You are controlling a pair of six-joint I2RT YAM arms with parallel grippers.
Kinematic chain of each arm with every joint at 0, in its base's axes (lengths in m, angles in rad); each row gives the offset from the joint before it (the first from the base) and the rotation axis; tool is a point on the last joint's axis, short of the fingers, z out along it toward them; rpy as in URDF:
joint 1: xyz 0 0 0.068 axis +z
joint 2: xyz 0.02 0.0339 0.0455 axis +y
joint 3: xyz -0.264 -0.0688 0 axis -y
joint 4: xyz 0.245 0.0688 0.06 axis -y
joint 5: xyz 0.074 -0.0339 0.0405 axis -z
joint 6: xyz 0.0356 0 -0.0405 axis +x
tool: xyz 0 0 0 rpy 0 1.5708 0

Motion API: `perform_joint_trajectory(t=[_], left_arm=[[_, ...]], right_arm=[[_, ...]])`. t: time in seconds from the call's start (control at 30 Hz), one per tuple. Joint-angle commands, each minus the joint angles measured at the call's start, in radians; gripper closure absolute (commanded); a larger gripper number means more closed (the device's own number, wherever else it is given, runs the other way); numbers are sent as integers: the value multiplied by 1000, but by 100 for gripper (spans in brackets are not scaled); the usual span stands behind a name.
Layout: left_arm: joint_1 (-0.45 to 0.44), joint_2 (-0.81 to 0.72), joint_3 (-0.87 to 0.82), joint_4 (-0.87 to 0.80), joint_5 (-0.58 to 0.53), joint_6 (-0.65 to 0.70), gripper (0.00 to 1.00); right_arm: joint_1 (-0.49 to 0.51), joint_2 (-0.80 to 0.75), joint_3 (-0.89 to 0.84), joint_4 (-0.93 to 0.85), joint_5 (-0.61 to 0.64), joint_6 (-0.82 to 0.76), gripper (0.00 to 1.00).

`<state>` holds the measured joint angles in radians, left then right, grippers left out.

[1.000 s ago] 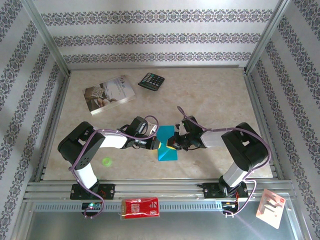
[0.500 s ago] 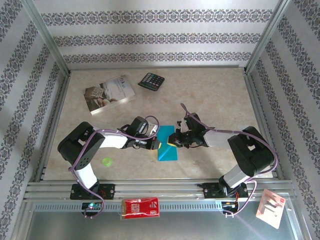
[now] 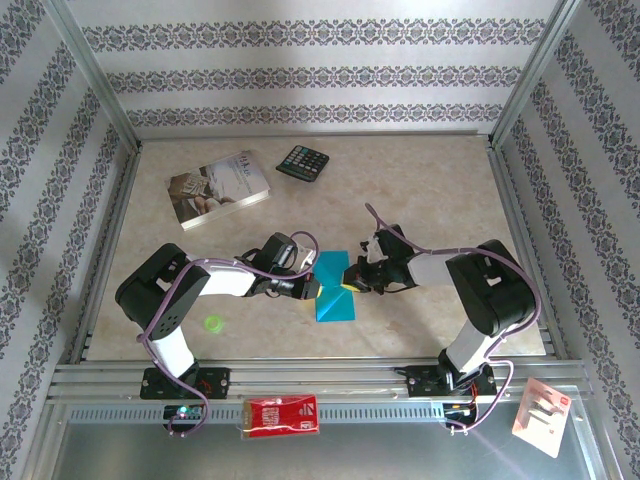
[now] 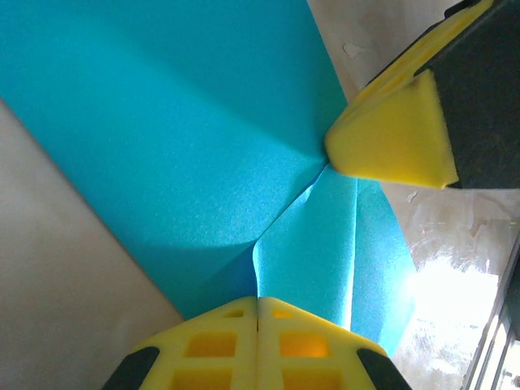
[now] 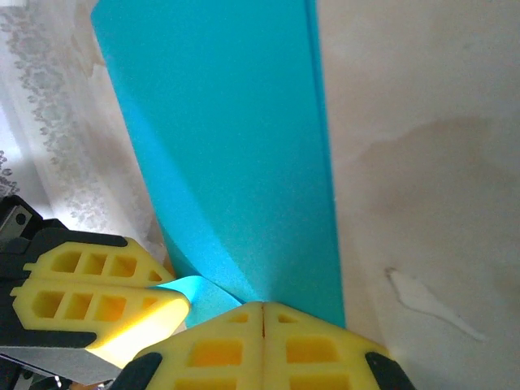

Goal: Fold a paper plane with a square sheet of paper (pick it up from the middle)
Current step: Fold the triangle a second time at the center of the table.

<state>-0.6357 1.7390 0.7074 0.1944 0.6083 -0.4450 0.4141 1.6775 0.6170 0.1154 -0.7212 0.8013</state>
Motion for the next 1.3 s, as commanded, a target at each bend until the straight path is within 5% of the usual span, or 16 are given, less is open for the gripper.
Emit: perform_joint_trajectory(t=[0.0, 0.4, 0.63, 1.07, 1.27], left_arm=[[4, 28, -25, -164, -120, 37, 100], [4, 30, -18, -167, -117, 37, 100], [4, 25, -16, -176, -121, 41, 100], [3, 25, -18, -173, -122, 35, 100], [3, 30, -12, -175, -119, 38, 100]], right_arm=[[-3, -54, -13, -13, -12, 5, 98], [-33, 45, -24, -15, 2, -52, 98], [-79, -64, -38, -48, -10, -53, 98], [189, -104, -13, 27, 53, 90, 98], [182, -98, 1, 20, 68, 76, 98]])
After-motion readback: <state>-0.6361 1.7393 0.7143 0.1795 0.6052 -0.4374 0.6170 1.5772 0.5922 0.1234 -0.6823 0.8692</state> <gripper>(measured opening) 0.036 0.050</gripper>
